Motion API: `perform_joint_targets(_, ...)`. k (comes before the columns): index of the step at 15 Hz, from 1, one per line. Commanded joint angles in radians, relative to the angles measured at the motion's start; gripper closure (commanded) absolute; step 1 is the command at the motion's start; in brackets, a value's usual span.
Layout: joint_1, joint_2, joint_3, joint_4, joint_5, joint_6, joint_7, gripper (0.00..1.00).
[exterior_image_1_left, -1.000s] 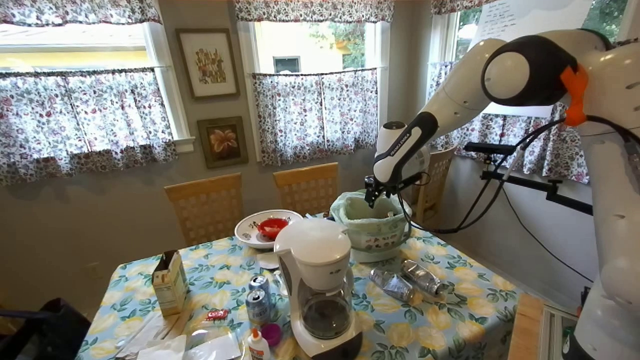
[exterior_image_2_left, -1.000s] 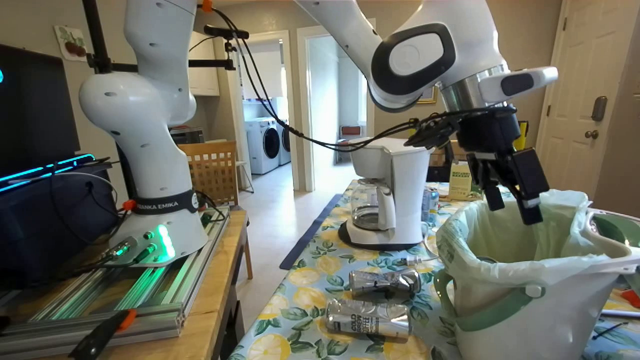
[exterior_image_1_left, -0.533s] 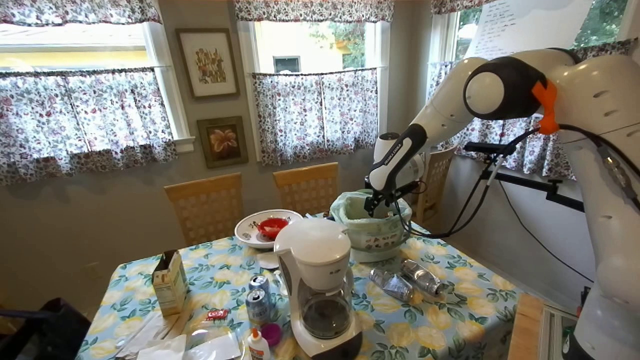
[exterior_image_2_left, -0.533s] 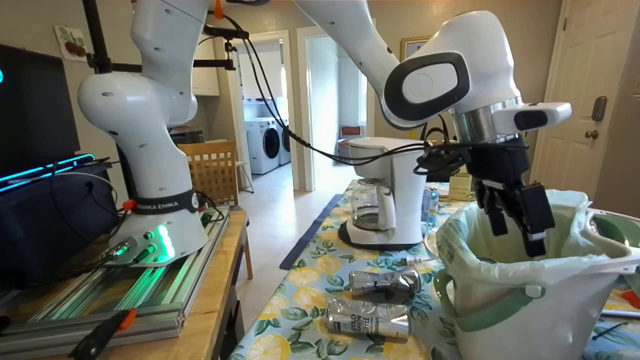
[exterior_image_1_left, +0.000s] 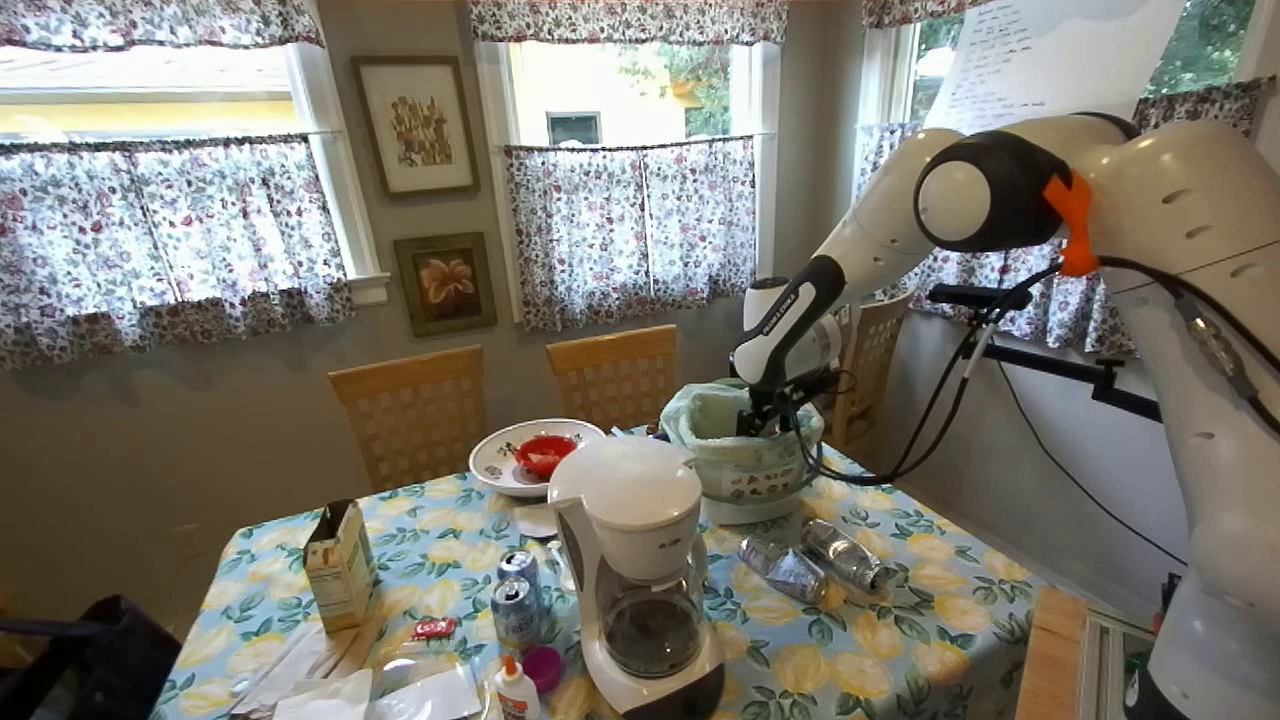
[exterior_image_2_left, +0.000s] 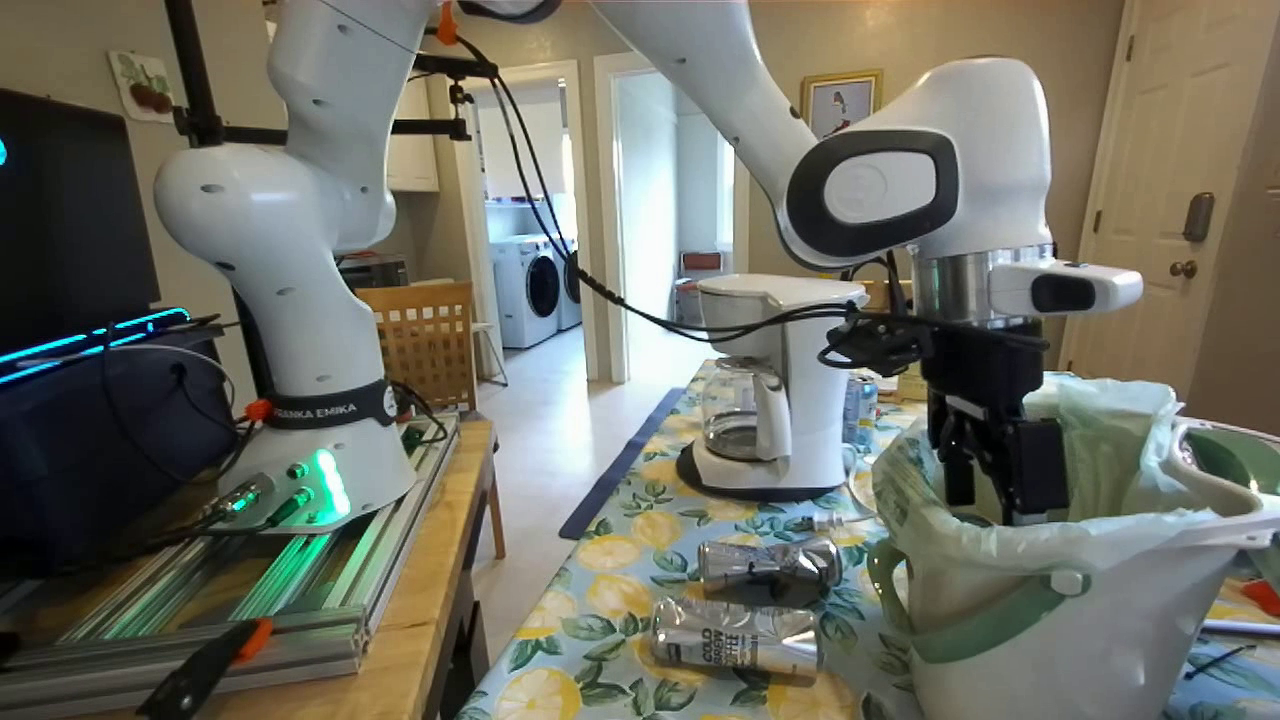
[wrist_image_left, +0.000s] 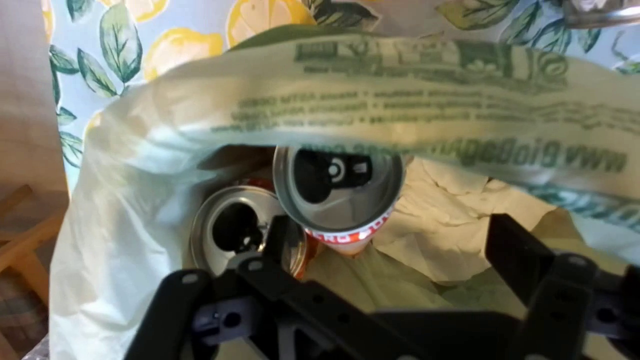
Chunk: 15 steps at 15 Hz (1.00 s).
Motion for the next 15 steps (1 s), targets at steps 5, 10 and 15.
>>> perform_joint_targets(5, -0.005, 0.057, -0.001, 0.100, 0.010, -0.151, -0.014, 0.26)
perform_joint_targets(10, -0.004, 0.036, -0.003, 0.092, 0.009, -0.115, -0.014, 0.62)
perform_joint_targets(15, -0.008, -0.006, 0.007, 0.084, 0.020, -0.105, -0.025, 0.97)
